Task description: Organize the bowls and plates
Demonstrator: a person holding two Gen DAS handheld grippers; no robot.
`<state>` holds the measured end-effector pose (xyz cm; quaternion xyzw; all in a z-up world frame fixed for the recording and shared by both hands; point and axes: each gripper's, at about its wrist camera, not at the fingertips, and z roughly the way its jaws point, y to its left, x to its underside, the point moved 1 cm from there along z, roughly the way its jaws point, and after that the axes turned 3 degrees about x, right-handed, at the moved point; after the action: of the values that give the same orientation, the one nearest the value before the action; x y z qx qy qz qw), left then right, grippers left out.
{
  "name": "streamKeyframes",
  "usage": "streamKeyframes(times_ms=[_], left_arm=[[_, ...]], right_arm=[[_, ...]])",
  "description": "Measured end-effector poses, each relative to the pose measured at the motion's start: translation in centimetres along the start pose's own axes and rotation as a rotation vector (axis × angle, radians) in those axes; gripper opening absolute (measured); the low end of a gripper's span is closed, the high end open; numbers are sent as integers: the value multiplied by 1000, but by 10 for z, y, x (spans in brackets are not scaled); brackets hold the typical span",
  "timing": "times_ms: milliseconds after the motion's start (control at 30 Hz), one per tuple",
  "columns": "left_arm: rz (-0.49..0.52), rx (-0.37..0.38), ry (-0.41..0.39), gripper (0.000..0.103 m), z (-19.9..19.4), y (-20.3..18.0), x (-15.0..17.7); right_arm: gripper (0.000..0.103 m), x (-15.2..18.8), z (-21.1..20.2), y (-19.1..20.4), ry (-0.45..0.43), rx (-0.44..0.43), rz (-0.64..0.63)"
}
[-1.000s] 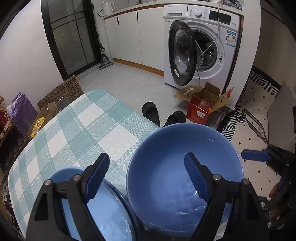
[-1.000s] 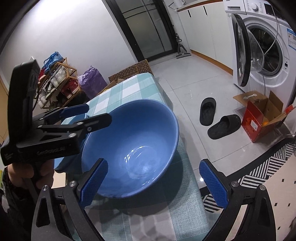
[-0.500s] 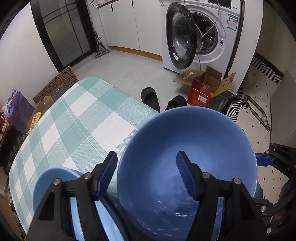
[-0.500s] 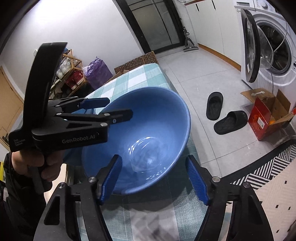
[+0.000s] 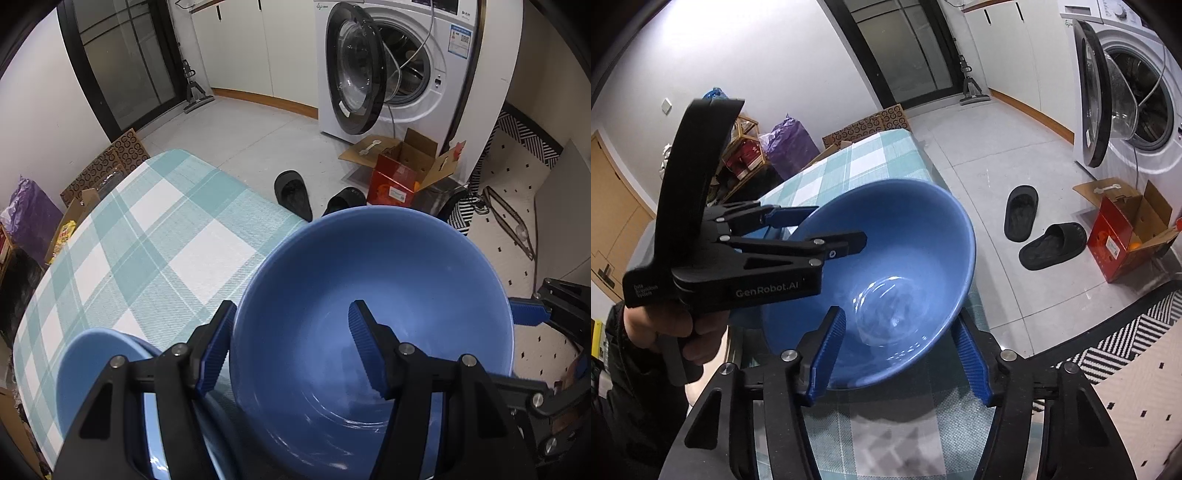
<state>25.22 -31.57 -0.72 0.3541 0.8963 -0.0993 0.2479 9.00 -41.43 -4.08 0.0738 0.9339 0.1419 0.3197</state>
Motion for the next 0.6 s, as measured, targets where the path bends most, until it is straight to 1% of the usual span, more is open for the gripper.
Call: streamKeyframes(times_ms=[233, 367, 433, 600], left_arm=[[12, 22, 1, 62, 0, -12, 2], [-8, 48, 12, 61, 1, -11, 10], [4, 38, 3, 61, -1, -14, 14], [-4, 59, 4, 61, -7, -20, 21]], right_arm=[[62, -2, -7, -16, -19, 25, 40], [62, -2, -9, -19, -22, 30, 46], [61, -3, -9, -20, -23, 29, 47], [61, -2, -11, -23, -26, 42, 54]])
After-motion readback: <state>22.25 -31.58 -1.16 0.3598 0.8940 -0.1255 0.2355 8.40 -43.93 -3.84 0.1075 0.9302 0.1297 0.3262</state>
